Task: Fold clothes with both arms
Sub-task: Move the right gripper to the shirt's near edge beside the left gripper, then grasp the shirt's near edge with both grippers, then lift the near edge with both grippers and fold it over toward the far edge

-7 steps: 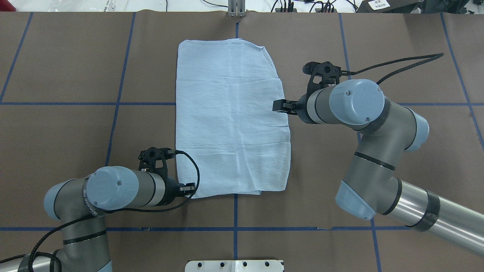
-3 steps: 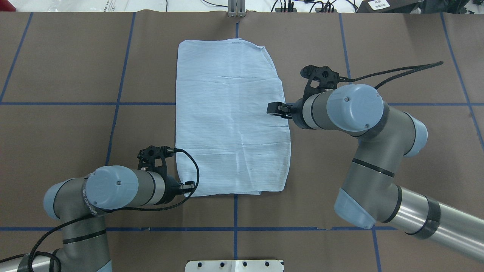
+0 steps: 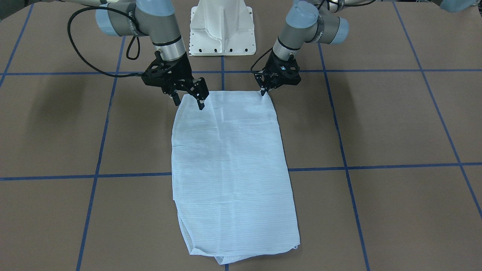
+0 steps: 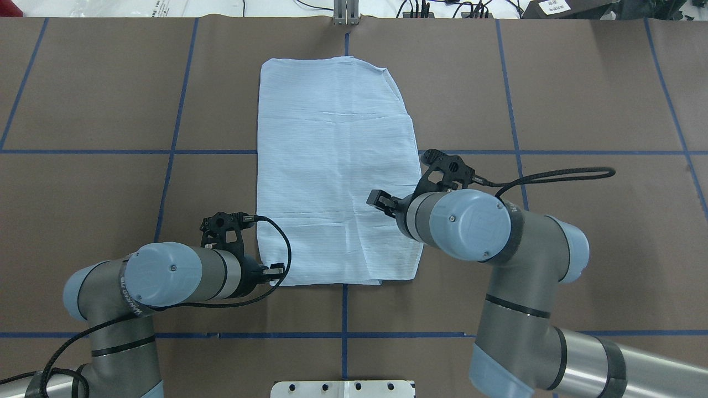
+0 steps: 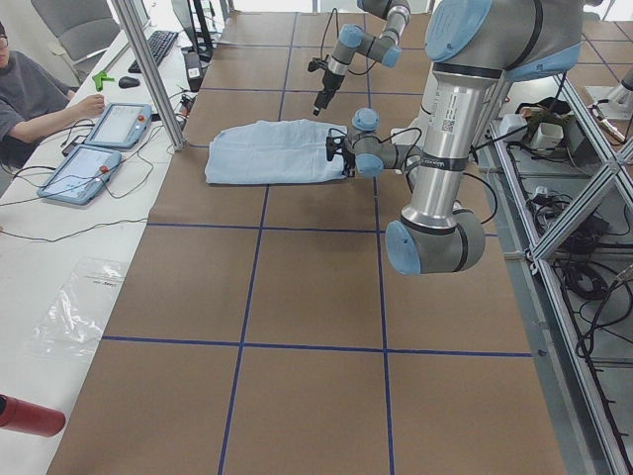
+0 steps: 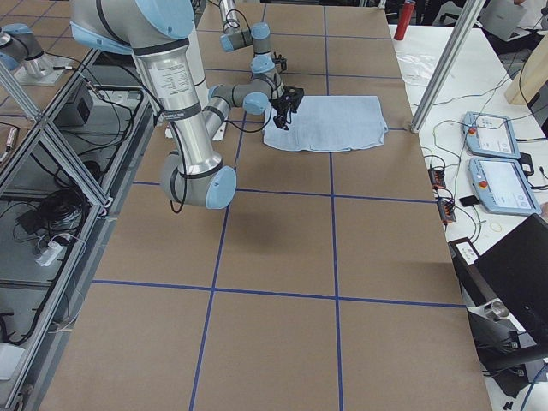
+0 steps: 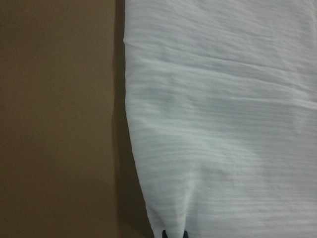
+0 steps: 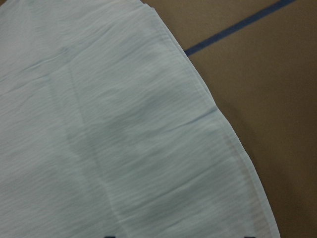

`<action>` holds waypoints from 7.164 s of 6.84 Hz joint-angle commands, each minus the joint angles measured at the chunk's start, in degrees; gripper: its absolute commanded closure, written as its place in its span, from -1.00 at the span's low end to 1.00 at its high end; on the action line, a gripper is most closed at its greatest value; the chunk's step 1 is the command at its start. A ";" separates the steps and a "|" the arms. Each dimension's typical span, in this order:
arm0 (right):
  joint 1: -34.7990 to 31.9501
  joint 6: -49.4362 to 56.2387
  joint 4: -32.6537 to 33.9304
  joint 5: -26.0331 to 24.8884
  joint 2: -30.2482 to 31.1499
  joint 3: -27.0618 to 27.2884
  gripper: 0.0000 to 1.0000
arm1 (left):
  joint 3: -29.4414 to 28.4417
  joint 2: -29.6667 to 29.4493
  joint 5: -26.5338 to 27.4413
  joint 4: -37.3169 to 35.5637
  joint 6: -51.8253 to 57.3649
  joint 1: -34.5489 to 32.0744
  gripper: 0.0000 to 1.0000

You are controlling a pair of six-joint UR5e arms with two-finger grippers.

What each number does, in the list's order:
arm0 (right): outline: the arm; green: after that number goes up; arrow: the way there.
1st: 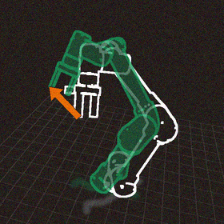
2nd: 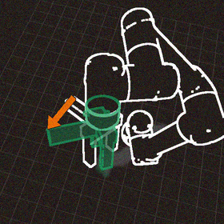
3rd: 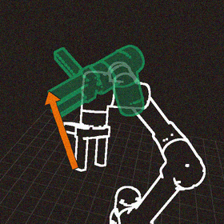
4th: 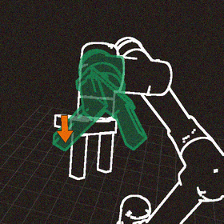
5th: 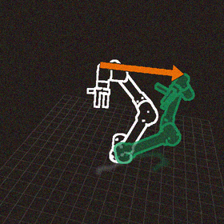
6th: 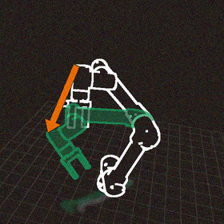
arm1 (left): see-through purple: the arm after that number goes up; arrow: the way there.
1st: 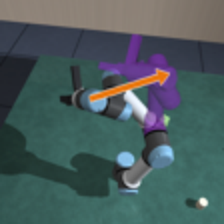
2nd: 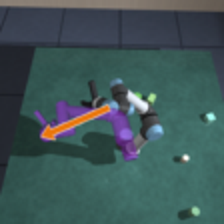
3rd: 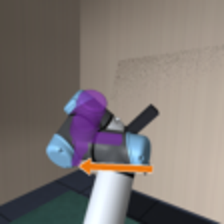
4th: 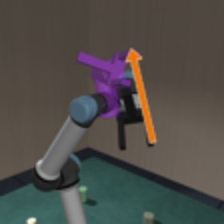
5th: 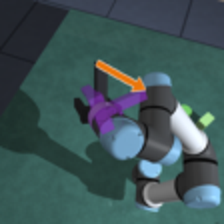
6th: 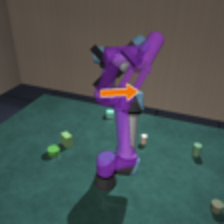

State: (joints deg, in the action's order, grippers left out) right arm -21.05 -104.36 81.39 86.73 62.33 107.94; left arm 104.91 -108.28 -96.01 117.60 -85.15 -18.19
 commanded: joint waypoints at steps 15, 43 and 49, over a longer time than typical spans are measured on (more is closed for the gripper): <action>9.80 -25.89 12.22 -5.52 -10.04 -10.46 -0.31 | 0.56 0.09 0.12 0.09 -0.28 -0.18 1.00; -9.88 -0.77 -2.18 -8.07 -29.81 -36.11 1.00 | -25.83 -23.01 -5.06 -4.26 15.52 -26.63 1.00; -13.12 13.20 -8.35 -3.37 -34.11 -45.28 -1.00 | -35.57 -24.96 -5.41 4.21 22.44 -27.33 -1.00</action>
State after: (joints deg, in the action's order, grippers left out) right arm -32.64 -94.48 72.97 79.93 29.15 62.85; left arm 68.50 -133.49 -101.04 121.31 -66.35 -44.84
